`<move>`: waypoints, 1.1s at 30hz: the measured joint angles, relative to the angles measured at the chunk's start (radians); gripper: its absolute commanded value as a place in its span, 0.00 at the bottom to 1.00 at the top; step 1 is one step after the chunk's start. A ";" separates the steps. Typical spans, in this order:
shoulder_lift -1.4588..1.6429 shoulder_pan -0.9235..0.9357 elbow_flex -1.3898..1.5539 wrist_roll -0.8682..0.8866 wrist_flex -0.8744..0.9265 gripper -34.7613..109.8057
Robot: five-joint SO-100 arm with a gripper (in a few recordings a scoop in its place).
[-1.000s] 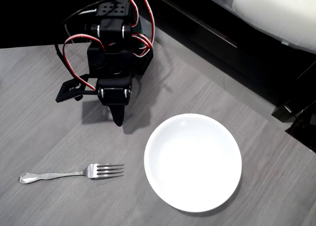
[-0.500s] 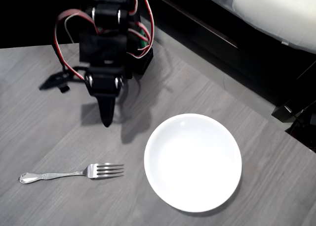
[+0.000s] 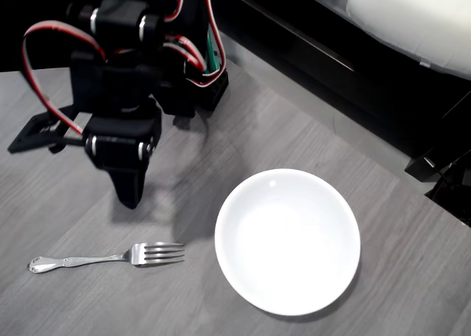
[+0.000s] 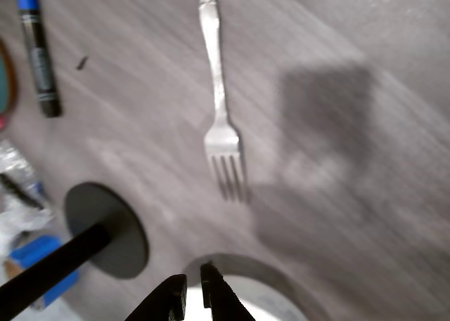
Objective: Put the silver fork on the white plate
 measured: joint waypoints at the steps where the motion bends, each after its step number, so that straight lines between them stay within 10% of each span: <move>1: -0.026 0.008 0.000 -0.011 -0.009 0.24; 33: -0.827 0.035 -0.350 -0.259 -0.038 0.38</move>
